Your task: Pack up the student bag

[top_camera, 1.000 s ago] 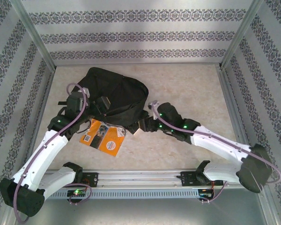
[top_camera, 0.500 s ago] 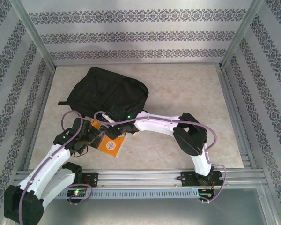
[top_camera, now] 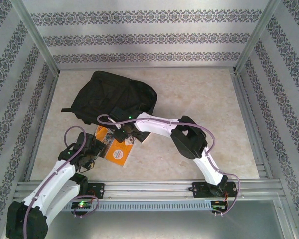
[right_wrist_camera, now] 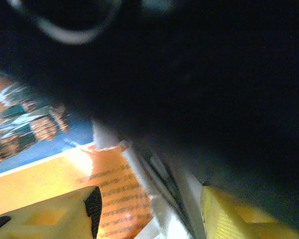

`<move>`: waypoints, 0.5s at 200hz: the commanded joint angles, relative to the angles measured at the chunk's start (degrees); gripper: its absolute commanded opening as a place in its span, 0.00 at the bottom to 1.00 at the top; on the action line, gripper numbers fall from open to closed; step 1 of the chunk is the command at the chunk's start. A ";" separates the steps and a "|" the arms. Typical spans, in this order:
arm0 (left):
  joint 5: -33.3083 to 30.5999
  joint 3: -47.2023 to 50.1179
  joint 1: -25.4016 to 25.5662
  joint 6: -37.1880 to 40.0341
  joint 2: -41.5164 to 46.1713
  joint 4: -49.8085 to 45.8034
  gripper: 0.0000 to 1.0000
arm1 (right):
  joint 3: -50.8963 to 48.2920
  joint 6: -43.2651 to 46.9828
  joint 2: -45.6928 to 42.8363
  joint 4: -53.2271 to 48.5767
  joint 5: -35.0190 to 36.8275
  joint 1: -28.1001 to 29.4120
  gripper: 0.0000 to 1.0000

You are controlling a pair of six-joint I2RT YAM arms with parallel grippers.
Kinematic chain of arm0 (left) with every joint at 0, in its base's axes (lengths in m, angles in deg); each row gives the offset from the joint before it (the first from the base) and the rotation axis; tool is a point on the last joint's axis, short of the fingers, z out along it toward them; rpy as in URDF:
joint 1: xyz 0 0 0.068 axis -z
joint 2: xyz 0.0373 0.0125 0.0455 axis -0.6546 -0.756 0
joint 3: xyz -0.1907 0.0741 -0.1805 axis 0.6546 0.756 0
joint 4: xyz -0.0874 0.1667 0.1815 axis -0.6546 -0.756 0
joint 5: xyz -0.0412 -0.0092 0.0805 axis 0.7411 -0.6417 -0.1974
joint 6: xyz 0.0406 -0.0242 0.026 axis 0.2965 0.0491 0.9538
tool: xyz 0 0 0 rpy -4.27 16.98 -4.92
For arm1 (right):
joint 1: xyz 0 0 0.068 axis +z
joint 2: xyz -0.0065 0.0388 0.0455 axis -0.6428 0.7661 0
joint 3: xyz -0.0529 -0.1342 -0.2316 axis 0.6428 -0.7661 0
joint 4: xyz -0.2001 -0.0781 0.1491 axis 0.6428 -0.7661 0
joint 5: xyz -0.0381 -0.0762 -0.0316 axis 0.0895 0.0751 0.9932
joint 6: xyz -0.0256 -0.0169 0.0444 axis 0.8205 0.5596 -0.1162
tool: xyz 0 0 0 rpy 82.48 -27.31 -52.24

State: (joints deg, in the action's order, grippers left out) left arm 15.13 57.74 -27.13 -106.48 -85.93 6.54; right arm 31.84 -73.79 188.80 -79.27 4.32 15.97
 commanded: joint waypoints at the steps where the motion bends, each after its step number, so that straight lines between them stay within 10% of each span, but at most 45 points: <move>1: 1.61 1.28 -0.75 -0.57 -1.03 6.73 0.89 | 2.18 1.64 3.61 -4.23 -0.13 -0.82 0.56; 100: 7.05 3.78 -1.04 2.70 -9.45 21.00 0.84 | -1.83 4.52 2.33 -8.15 -17.20 0.63 0.54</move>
State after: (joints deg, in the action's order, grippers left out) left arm 16.16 57.59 -27.87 -104.76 -92.60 9.99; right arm 31.99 -71.19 190.26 -82.99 -6.52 15.64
